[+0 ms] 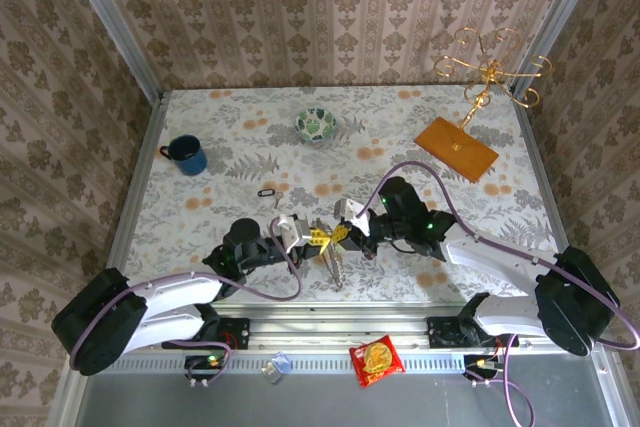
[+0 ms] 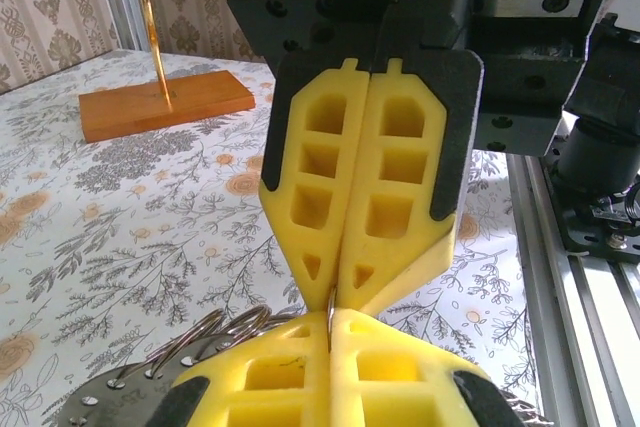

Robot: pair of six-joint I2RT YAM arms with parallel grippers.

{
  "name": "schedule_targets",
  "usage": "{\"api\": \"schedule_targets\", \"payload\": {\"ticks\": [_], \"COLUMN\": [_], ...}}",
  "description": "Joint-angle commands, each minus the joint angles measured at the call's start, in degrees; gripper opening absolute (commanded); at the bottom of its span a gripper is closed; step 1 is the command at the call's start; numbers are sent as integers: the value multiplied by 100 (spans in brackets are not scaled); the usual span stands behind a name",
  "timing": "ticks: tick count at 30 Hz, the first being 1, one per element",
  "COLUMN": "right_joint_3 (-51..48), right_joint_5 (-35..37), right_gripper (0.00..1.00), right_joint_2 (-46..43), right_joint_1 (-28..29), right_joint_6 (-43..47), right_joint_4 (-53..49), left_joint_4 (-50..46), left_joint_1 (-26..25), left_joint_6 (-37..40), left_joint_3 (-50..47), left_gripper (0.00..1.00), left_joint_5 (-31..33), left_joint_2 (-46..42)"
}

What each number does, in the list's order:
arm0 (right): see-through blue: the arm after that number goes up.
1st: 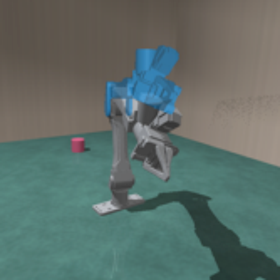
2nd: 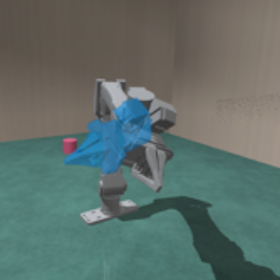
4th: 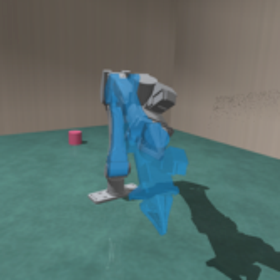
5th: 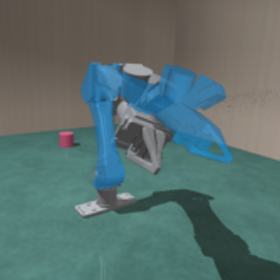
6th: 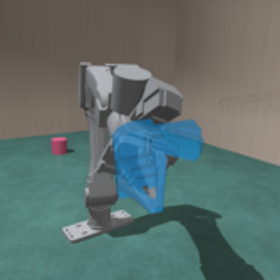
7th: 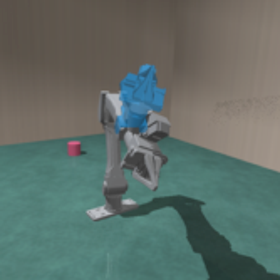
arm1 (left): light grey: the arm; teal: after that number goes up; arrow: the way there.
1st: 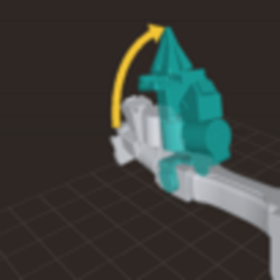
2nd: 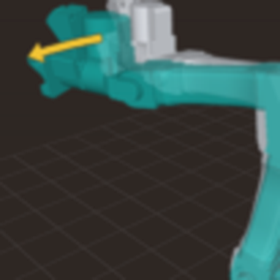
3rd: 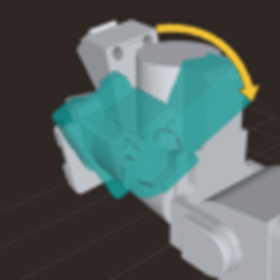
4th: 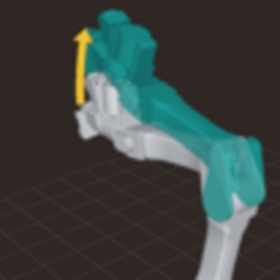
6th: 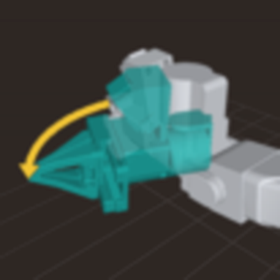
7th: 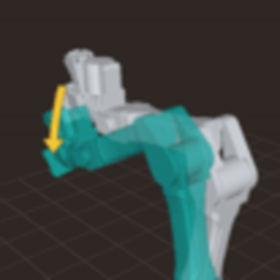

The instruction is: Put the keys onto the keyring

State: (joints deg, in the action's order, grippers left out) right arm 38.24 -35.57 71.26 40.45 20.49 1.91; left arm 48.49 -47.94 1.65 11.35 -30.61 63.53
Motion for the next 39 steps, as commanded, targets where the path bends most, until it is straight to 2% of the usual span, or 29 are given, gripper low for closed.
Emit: {"api": "schedule_targets", "payload": {"ticks": [1,5,9,18,26,31,33,34,37,39], "right_joint_3": [309,806,1213,1906,2185,2187,1910,1762,1187,916], "right_joint_5": [75,353,673,1252,1418,1345,1116,927,184,23], "right_gripper": [0,0,0,0,0,0,18,22,27,28], "right_joint_2": [-16,5,78,348,615,610,390,269,-81,-202], "right_joint_1": [34,42,127,452,724,761,592,466,51,-11], "right_joint_6": [387,972,1419,1983,2142,2073,1808,1655,918,613], "right_joint_4": [-352,-1382,-2133,-3024,-3135,-3047,-2653,-2426,-1613,-1228], "left_joint_4": [164,-678,-1615,-1991,-1951,-1944,-1910,-1862,-1513,-1267], "left_joint_1": [-42,-43,-44,-42,-44,-53,-44,-49,-51,-46], "left_joint_6": [-98,147,399,626,666,729,725,711,582,498], "left_joint_3": [-12,112,320,599,710,745,725,699,568,488], "left_gripper": [19,26,26,26,20,1,0,0,0,0], "left_joint_5": [222,342,349,234,43,-54,-106,-120,-179,-199], "left_joint_2": [-172,-509,-785,-757,-519,-494,-497,-504,-491,-459]}}
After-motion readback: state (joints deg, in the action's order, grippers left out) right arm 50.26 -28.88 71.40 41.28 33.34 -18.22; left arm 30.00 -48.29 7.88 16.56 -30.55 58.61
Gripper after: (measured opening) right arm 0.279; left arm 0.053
